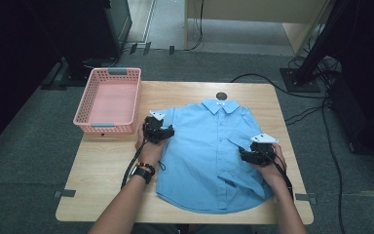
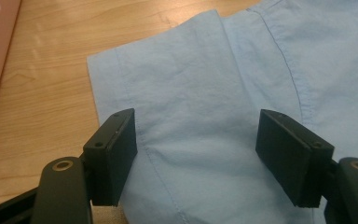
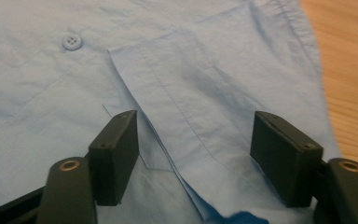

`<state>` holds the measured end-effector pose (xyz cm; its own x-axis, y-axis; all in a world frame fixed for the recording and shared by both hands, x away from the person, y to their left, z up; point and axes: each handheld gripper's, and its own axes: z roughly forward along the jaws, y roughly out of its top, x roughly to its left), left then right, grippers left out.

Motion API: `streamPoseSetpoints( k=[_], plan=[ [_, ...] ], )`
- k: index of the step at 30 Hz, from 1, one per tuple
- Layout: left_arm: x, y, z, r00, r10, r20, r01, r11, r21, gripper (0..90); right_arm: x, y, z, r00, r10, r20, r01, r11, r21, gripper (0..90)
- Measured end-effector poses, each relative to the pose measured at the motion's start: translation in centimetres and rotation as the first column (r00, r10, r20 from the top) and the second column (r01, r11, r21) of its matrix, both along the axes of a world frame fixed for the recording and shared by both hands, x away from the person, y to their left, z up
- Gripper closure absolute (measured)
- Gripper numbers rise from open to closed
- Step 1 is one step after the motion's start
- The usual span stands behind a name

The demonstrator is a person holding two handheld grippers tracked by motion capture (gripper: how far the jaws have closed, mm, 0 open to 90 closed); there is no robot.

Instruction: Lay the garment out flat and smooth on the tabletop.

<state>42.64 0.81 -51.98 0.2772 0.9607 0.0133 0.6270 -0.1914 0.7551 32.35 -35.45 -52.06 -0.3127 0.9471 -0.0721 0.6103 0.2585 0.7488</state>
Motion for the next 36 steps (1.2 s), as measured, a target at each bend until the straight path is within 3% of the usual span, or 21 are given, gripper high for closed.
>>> streamPoseSetpoints(
  k=[3,6,8,12,15,19,21,23,28,33,36],
  plan=[
    [-0.1,0.0,0.0,1.0000,-0.002,-0.001,0.002,1.0000,0.000,29.8,-0.4,0.2,0.7,0.9991,-0.034,0.027,0.035,0.9988,-0.034,36.3],
    [-0.2,0.0,0.0,1.0000,-0.004,-0.002,0.004,1.0000,0.000,29.8,-0.5,0.5,1.8,0.9985,-0.024,0.049,0.021,0.9986,0.049,37.3],
    [-0.2,0.0,0.0,1.0000,-0.004,-0.002,0.004,1.0000,0.000,29.8,-0.2,1.2,2.5,0.9986,-0.006,0.052,0.002,0.9976,0.070,37.2],
    [-0.2,0.0,0.0,1.0000,0.002,-0.002,-0.002,1.0000,-0.001,29.1,1.3,3.1,2.5,0.9989,0.046,-0.002,-0.046,0.9970,0.062,37.2],
    [-0.2,0.0,0.0,1.0000,0.004,-0.002,-0.004,1.0000,-0.002,29.0,3.0,3.8,1.6,0.9973,0.042,-0.060,-0.039,0.9979,0.051,37.6],
    [-0.2,0.0,0.0,1.0000,0.005,-0.002,-0.005,1.0000,-0.003,29.0,3.8,4.3,0.8,0.9941,0.054,-0.094,-0.052,0.9984,0.022,45.9],
    [-0.2,0.0,0.0,1.0000,0.005,-0.002,-0.005,1.0000,-0.003,29.0,3.9,4.1,0.7,0.9934,0.064,-0.095,-0.059,0.9970,0.051,53.3],
    [-0.2,0.0,0.0,1.0000,0.005,-0.002,-0.005,1.0000,-0.003,29.0,4.0,3.8,0.8,0.9945,0.041,-0.096,-0.037,0.9980,0.051,68.6],
    [-0.2,0.0,0.0,1.0000,0.006,-0.001,-0.006,1.0000,-0.003,29.0,4.4,2.6,1.2,0.9903,-0.001,-0.139,0.014,0.9952,0.097,86.8],
    [-0.2,0.0,0.0,1.0000,0.008,-0.002,-0.008,1.0000,-0.003,29.0,4.6,0.9,1.6,0.9921,-0.056,-0.112,0.069,0.9912,0.113,90.0],
    [-0.2,0.0,0.0,1.0000,0.008,-0.002,-0.008,1.0000,-0.002,29.0,5.1,-0.9,2.0,0.9874,-0.126,-0.095,0.138,0.9826,0.125,90.0]
  ],
)
